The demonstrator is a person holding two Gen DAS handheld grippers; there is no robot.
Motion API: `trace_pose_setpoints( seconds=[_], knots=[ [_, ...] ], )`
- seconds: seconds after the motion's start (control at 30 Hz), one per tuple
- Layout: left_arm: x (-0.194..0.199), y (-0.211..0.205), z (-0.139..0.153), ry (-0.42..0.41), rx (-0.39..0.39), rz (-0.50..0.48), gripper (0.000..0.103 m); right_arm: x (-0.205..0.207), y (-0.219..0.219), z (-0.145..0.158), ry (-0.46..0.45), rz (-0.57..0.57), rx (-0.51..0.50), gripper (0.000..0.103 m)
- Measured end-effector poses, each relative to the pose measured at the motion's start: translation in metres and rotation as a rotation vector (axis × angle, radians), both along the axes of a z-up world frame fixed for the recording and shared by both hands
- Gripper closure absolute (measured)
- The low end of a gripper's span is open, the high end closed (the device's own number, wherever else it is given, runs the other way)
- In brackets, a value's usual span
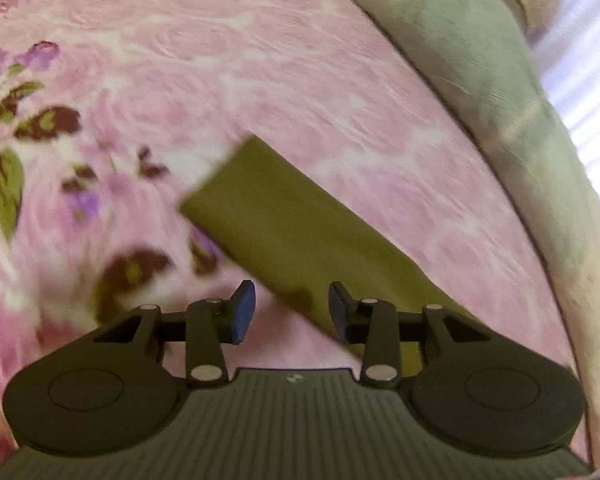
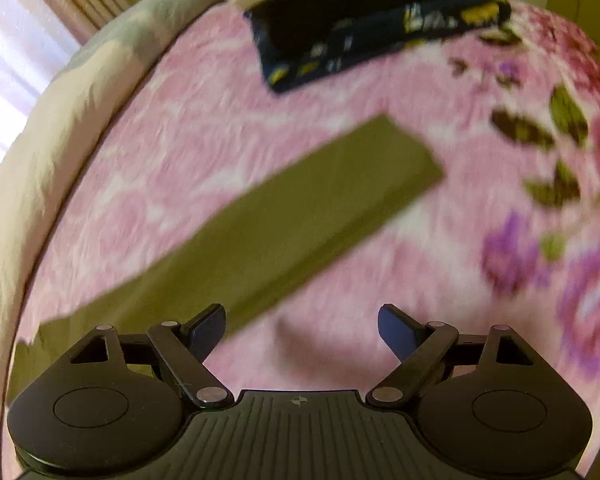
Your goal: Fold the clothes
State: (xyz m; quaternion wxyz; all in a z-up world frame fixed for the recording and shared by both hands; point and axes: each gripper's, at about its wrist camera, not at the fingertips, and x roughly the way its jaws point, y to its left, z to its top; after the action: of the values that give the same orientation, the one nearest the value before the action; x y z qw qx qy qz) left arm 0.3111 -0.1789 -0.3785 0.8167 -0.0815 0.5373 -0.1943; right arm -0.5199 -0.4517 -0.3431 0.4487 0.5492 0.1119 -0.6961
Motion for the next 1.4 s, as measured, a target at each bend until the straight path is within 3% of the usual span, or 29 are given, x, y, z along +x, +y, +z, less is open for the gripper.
trace_pose_setpoints(
  seconds=[0.03, 0.07, 0.1, 0.27, 0.37, 0.43, 0.53, 0.57, 0.63, 0.7, 0.77, 0.87, 0.93, 1.0, 1.07, 1.13, 1.23, 1.3, 1.4],
  knots=[
    [0.008, -0.001, -0.004, 0.001, 0.007, -0.006, 0.078, 0.01, 0.005, -0.001, -0.004, 0.0, 0.009, 0.017],
    [0.014, -0.002, -0.009, 0.004, 0.013, -0.018, 0.101, 0.02, 0.011, -0.003, -0.008, 0.0, 0.015, 0.017],
    [0.021, -0.003, -0.013, 0.006, 0.018, -0.03, 0.103, 0.028, 0.015, -0.004, -0.012, 0.001, 0.022, 0.017],
    [0.004, 0.003, 0.004, -0.192, 0.033, -0.127, 0.103, 0.063, 0.028, -0.008, -0.019, 0.022, 0.045, 0.017],
    [-0.008, 0.017, 0.002, -0.275, 0.109, -0.169, 0.103, 0.077, 0.029, -0.011, -0.022, 0.042, 0.046, 0.017],
    [-0.013, 0.016, -0.01, -0.278, 0.185, -0.248, 0.101, 0.085, 0.028, -0.014, -0.026, 0.055, 0.049, 0.017],
    [-0.014, 0.021, -0.02, -0.299, 0.3, -0.219, 0.102, 0.094, 0.022, -0.01, -0.001, 0.1, 0.042, 0.017],
    [-0.012, 0.025, -0.019, -0.298, 0.332, -0.16, 0.101, 0.096, 0.02, -0.008, 0.01, 0.117, 0.039, 0.017],
    [-0.008, 0.036, -0.009, -0.276, 0.352, -0.038, 0.102, 0.102, 0.015, -0.005, 0.03, 0.15, 0.032, 0.017],
    [-0.014, 0.034, 0.008, -0.239, 0.297, -0.033, 0.103, 0.113, 0.005, 0.002, 0.102, 0.252, 0.018, 0.017],
    [-0.034, 0.008, 0.025, -0.23, 0.215, -0.18, 0.103, 0.129, -0.006, 0.01, 0.191, 0.382, -0.009, 0.017],
    [-0.083, -0.065, 0.037, -0.195, 0.079, -0.527, 0.102, 0.17, -0.028, 0.015, 0.311, 0.624, -0.107, 0.018],
    [-0.124, -0.124, 0.035, -0.152, -0.039, -0.748, 0.103, 0.2, -0.047, 0.012, 0.318, 0.758, -0.161, 0.051],
    [-0.163, -0.177, 0.029, -0.126, -0.114, -0.913, 0.103, 0.231, -0.067, 0.006, 0.304, 0.877, -0.207, 0.054],
    [-0.198, -0.221, 0.019, -0.114, -0.138, -1.04, 0.103, 0.256, -0.084, -0.001, 0.269, 0.963, -0.236, 0.059],
    [-0.223, -0.254, 0.005, -0.124, -0.129, -1.099, 0.103, 0.279, -0.097, -0.011, 0.264, 1.052, -0.249, 0.06],
    [-0.23, -0.286, -0.017, -0.155, -0.094, -1.109, 0.103, 0.304, -0.111, -0.031, 0.277, 1.145, -0.26, 0.06],
    [-0.233, -0.307, -0.031, -0.177, -0.07, -1.111, 0.103, 0.311, -0.124, -0.046, 0.294, 1.171, -0.254, 0.06],
    [-0.22, -0.341, -0.039, -0.229, -0.099, -1.109, 0.101, 0.325, -0.148, -0.06, 0.327, 1.184, -0.298, 0.06]
  ],
)
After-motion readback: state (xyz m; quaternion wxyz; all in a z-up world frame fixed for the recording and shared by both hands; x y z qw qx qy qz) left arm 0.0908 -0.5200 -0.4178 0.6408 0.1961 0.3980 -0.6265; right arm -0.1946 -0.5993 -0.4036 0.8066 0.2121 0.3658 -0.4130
